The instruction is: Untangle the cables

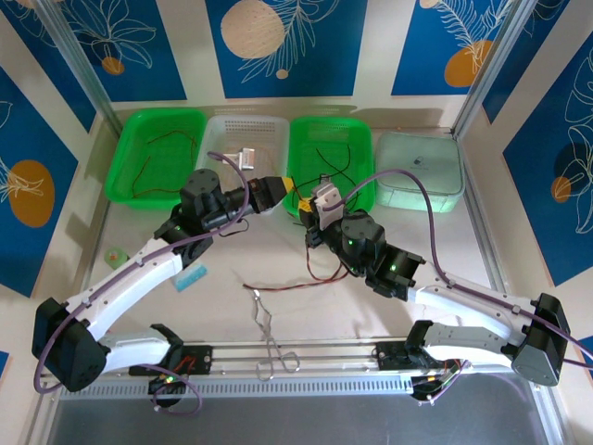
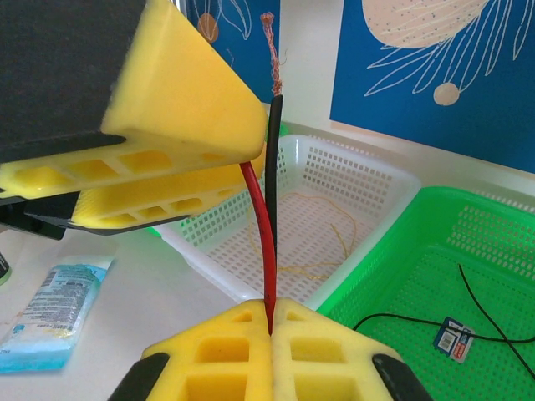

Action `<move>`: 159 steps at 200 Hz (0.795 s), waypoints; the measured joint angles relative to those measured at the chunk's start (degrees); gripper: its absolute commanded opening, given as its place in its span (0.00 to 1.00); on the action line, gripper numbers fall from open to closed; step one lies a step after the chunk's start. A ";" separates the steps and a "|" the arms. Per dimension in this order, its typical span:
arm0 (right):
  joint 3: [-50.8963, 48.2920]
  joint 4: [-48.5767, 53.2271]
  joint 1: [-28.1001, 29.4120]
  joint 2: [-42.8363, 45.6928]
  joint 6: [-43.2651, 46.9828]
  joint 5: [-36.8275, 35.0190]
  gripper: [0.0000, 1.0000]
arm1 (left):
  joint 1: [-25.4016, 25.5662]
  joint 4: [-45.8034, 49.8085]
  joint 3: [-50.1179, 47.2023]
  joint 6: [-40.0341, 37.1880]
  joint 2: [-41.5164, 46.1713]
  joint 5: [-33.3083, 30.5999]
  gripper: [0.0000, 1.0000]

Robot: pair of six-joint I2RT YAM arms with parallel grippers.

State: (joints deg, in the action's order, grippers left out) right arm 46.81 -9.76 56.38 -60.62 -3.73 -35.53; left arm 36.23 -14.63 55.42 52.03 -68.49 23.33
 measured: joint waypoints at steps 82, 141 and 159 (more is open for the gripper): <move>0.02 0.26 0.00 -0.02 -0.20 0.17 0.00 | 0.44 0.04 0.00 -0.07 -0.44 -0.09 0.00; 1.95 6.47 -4.68 0.46 -6.32 3.52 0.62 | 0.44 1.70 0.02 -1.81 -0.33 -1.31 0.00; 1.88 8.96 -7.43 2.73 -9.14 5.27 0.65 | 0.44 2.23 0.02 -2.34 -0.31 -1.27 0.00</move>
State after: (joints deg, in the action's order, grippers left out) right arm 48.69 -0.80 48.95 -57.89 -12.86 -30.26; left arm 36.67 -12.40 55.44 49.69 -68.79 22.06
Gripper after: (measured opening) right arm 0.638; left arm 0.049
